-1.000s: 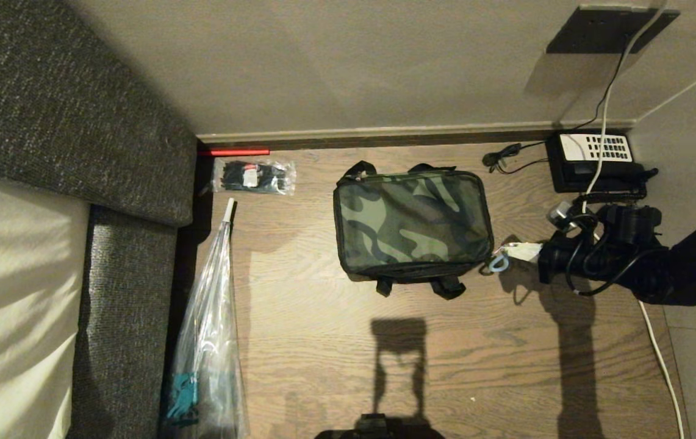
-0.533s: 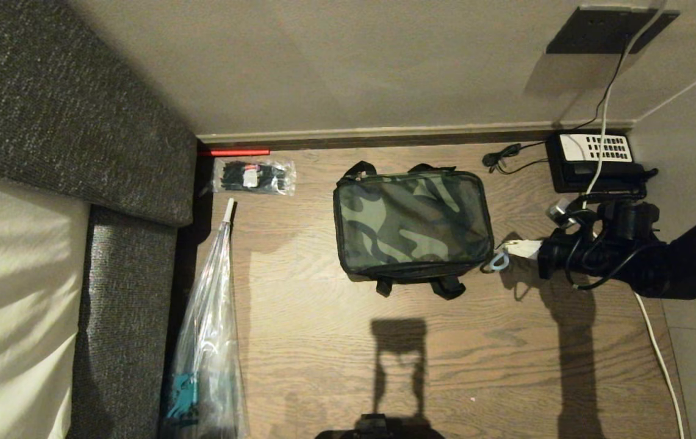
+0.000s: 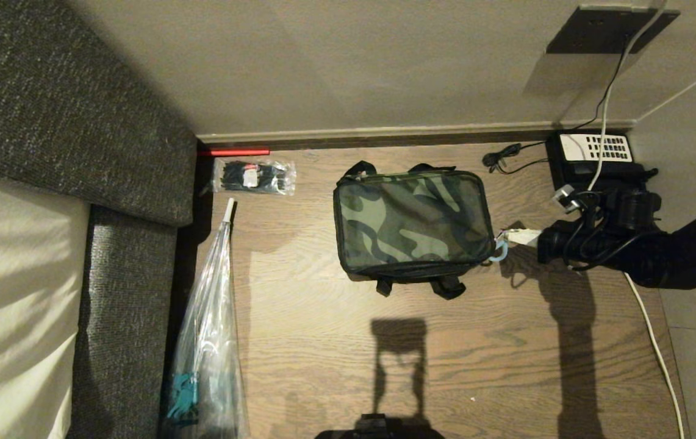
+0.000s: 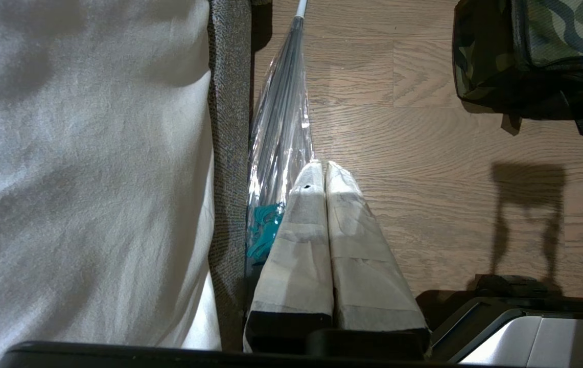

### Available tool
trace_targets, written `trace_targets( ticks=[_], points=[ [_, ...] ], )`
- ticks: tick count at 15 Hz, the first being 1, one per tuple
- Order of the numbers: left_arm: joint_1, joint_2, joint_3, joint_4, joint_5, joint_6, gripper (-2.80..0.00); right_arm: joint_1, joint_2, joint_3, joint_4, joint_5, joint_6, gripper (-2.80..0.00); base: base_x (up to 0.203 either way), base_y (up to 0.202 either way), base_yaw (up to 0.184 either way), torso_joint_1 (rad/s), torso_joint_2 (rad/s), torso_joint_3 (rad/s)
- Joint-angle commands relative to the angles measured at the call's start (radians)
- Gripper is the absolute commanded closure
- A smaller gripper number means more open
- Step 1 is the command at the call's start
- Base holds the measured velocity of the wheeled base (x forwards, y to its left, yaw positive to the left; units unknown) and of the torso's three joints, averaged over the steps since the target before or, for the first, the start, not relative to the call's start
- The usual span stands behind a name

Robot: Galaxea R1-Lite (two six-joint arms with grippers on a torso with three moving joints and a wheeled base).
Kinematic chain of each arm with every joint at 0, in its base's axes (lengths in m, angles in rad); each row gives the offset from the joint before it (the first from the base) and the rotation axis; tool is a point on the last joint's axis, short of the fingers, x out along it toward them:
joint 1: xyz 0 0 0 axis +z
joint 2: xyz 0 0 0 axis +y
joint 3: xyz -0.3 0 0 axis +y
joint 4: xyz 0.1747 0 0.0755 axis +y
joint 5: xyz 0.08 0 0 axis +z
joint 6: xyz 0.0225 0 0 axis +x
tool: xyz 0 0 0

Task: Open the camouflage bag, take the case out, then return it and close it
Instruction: Open the top of the storage box

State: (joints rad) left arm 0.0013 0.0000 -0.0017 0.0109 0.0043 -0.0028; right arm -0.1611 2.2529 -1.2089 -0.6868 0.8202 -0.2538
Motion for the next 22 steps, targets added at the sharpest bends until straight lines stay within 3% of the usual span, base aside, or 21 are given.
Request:
trace_targets(
  ticks=[1, 6, 10, 13, 16, 19, 22],
  points=[
    [0.000, -0.002, 0.000, 0.000, 0.000, 0.000, 0.00, 0.000, -0.008, 0.009, -0.007, 0.008, -0.012, 0.00, 0.000, 0.000, 0.000, 0.000, 0.00, 0.000],
    [0.000, -0.002, 0.000, 0.000, 0.002, 0.000, 0.00, 0.003, -0.022, 0.039, -0.002, -0.028, -0.066, 0.00, 0.000, 0.000, 0.000, 0.000, 0.00, 0.000],
    [0.000, -0.002, 0.000, 0.000, 0.000, 0.000, 0.00, 0.005, -0.030, 0.027, -0.013, -0.039, 0.054, 0.00, 0.000, 0.000, 0.000, 0.000, 0.00, 0.000],
    [0.000, -0.002, 0.000, 0.000, 0.002, 0.000, 0.00, 0.012, -0.049, 0.051, -0.015, -0.050, 0.100, 0.00, 0.000, 0.000, 0.000, 0.000, 0.00, 0.000],
    [0.000, 0.000, 0.000, 0.000, 0.001, 0.000, 0.00, 0.014, -0.093, 0.068, -0.020, -0.040, 0.232, 0.00, 0.000, 0.000, 0.000, 0.000, 0.00, 0.000],
    [0.000, -0.002, 0.000, 0.000, 0.001, 0.000, 0.00, 0.023, -0.102, 0.077, -0.013, -0.038, 0.237, 0.00, 0.000, 0.000, 0.000, 0.000, 0.00, 0.000],
    [0.000, 0.000, 0.000, 0.000, 0.002, 0.000, 0.00, 0.037, -0.104, 0.069, -0.012, -0.048, 0.327, 0.00, 0.000, 0.000, 0.000, 0.000, 0.00, 0.000]
  ],
)
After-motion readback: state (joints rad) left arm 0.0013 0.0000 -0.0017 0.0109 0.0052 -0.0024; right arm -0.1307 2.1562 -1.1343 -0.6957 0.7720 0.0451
